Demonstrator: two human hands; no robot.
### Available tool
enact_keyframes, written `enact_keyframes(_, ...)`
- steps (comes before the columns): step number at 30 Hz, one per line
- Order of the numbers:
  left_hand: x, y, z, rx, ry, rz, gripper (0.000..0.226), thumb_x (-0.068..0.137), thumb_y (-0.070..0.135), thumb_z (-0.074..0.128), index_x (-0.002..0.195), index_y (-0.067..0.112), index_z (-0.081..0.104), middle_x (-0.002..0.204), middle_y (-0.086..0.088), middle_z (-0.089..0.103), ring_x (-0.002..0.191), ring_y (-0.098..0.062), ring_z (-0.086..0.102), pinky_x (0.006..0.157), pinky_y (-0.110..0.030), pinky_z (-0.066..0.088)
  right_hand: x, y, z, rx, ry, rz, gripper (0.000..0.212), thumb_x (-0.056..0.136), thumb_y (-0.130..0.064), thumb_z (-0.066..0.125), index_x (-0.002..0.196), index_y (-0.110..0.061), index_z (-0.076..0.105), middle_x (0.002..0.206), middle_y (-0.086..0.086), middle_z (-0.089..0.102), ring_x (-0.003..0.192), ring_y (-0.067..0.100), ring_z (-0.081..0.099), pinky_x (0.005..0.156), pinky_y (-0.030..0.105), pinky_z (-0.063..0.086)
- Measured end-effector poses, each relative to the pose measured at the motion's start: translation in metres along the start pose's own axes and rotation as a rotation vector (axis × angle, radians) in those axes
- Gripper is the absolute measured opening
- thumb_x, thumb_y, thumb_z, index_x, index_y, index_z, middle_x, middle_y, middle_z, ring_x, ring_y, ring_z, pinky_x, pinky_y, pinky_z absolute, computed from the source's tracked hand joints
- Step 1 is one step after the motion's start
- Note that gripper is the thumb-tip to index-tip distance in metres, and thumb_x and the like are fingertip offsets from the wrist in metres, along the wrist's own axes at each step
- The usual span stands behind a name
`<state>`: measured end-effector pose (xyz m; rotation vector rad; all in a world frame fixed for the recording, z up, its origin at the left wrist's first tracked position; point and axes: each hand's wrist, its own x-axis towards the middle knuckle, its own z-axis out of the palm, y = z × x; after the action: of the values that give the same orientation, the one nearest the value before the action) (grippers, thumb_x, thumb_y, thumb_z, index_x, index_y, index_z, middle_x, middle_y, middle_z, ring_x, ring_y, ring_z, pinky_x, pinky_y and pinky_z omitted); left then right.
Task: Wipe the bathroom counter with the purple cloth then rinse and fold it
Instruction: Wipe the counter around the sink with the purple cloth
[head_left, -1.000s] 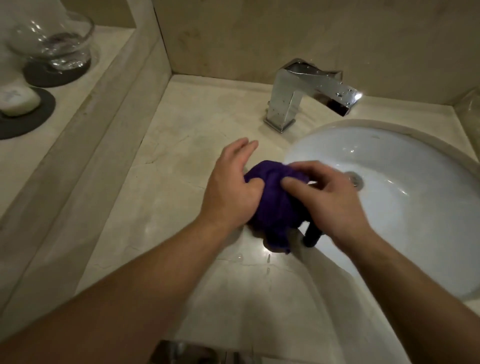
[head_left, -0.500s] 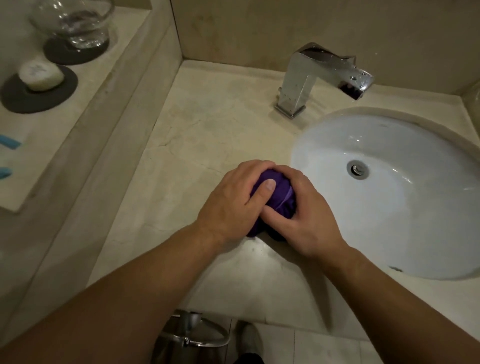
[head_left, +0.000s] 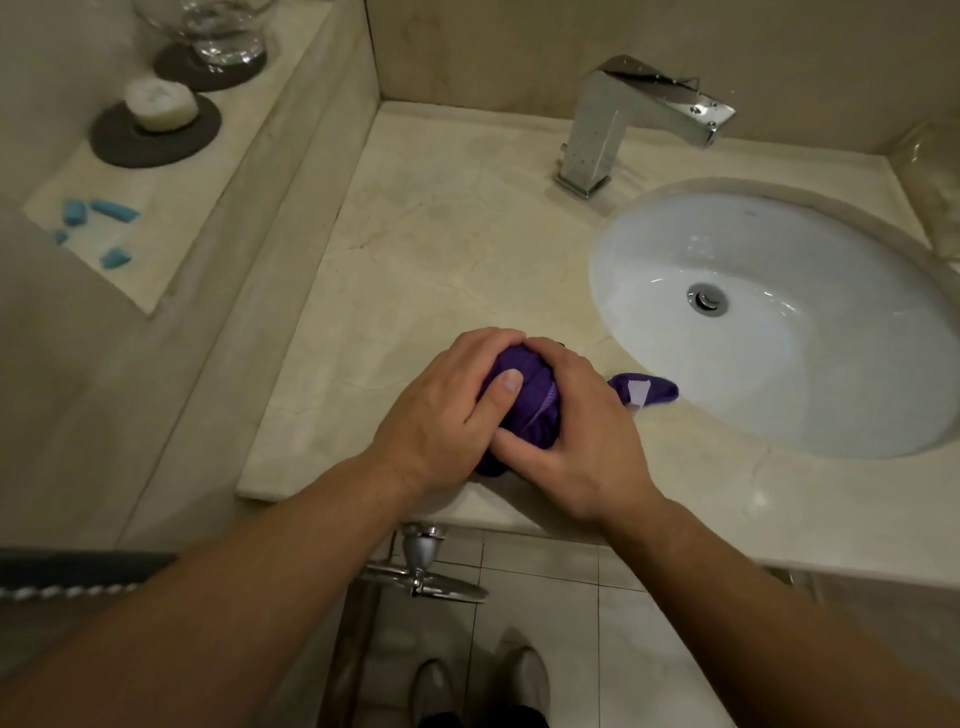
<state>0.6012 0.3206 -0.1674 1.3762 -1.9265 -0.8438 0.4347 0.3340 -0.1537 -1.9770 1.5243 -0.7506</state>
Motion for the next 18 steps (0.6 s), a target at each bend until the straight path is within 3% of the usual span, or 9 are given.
enact_keyframes(8, -0.050, 0.012, 0.003, 0.027, 0.098, -0.086, 0.050, 0.100, 0.045, 0.031, 0.137, 0.020, 0.053, 0.132, 0.006, 0.057, 0.118, -0.012, 0.056, 0.100, -0.041, 0.049, -0.036, -0.020, 0.014, 0.060, -0.024, 0.006, 0.068, 0.075, -0.050, 0.075, 0.136, -0.035, 0.048, 0.119, -0.020, 0.060, 0.110, 0.003, 0.056, 0.095, 0.033, 0.050)
enact_keyframes(18, -0.089, 0.047, 0.028, -0.093, 0.256, -0.278, 0.046, 0.094, 0.050, 0.033, 0.127, 0.031, 0.058, 0.121, 0.016, 0.058, 0.112, -0.007, 0.057, 0.095, -0.037, 0.052, -0.077, -0.031, 0.000, 0.301, -0.099, 0.164, 0.060, 0.070, -0.046, 0.080, 0.123, -0.050, 0.051, 0.112, -0.026, 0.059, 0.107, 0.000, 0.059, 0.088, 0.030, 0.057)
